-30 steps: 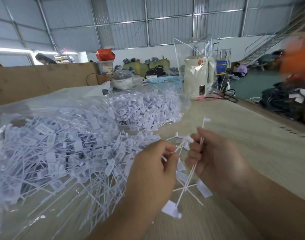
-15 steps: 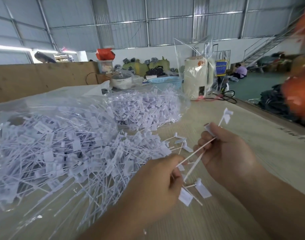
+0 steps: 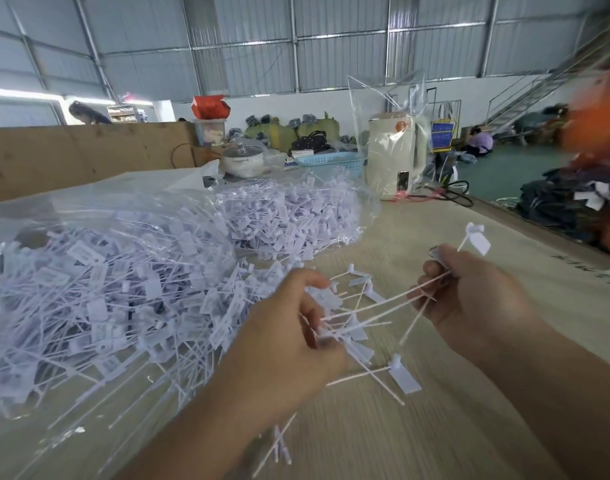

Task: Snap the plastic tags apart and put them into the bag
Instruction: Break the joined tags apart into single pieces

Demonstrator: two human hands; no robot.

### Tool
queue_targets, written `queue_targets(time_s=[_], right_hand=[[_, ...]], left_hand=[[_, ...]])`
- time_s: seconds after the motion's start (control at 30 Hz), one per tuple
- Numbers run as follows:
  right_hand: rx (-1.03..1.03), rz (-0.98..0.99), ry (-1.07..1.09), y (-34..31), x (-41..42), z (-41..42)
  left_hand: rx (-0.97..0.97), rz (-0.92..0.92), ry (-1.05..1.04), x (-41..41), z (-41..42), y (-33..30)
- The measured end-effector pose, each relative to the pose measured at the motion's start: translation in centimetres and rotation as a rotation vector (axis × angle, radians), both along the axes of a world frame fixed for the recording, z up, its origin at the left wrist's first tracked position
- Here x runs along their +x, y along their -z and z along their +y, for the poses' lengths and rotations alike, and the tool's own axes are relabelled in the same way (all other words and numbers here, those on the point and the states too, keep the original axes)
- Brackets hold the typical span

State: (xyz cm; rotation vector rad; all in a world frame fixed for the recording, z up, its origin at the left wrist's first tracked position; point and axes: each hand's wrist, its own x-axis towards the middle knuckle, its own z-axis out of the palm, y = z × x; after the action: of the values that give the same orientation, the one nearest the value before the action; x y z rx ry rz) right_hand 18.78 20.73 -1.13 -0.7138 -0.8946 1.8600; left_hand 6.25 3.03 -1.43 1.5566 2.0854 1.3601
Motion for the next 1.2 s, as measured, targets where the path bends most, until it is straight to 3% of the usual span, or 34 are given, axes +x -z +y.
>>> queue_targets(time_s=[0.17, 0.3, 0.37, 0.47, 0.53, 0.67, 0.9, 1.0, 1.2], right_hand=[[0.105, -0.146, 0.026, 0.0, 0.5, 0.6], [0.329, -0.096, -0.113, -0.3, 0.6, -0.5], [0.488, -0.09, -0.221, -0.6, 0.6, -1.4], [0.869, -0.302, -0.338, -0.6, 0.8, -2.7], [0.983, -0.368, -0.403, -0.3, 0.7, -3.3], [1.032, -0.364, -0.402, -0.1, 0.4, -4.4], [1.108, -0.288, -0.36, -1.2, 0.3, -5.3], [1.149, -0.194, -0.42, -0.9, -0.2, -6.3], [0.855, -0.068, -0.627, -0.4, -0.5, -6.2]], left_hand=[[0.198, -0.299, -0.06, -1.7, -0.3, -0.7], [0.361, -0.437, -0.096, -1.9, 0.1, -0.7], [0.416, -0.421, -0.101, -1.8, 0.2, -0.9], [0.465, -0.354, -0.104, -1.4, -0.2, -1.4], [0.477, -0.296, -0.119, -1.1, -0.5, -1.8], [0.412, -0.161, -0.138, -0.7, -0.7, -1.7], [0.197, -0.03, 0.029, 0.1, -0.2, -0.9], [0.266, 0.016, 0.055, 1.0, 0.2, -0.7], [0.462, -0.019, 0.004, 1.3, 0.6, -0.3]])
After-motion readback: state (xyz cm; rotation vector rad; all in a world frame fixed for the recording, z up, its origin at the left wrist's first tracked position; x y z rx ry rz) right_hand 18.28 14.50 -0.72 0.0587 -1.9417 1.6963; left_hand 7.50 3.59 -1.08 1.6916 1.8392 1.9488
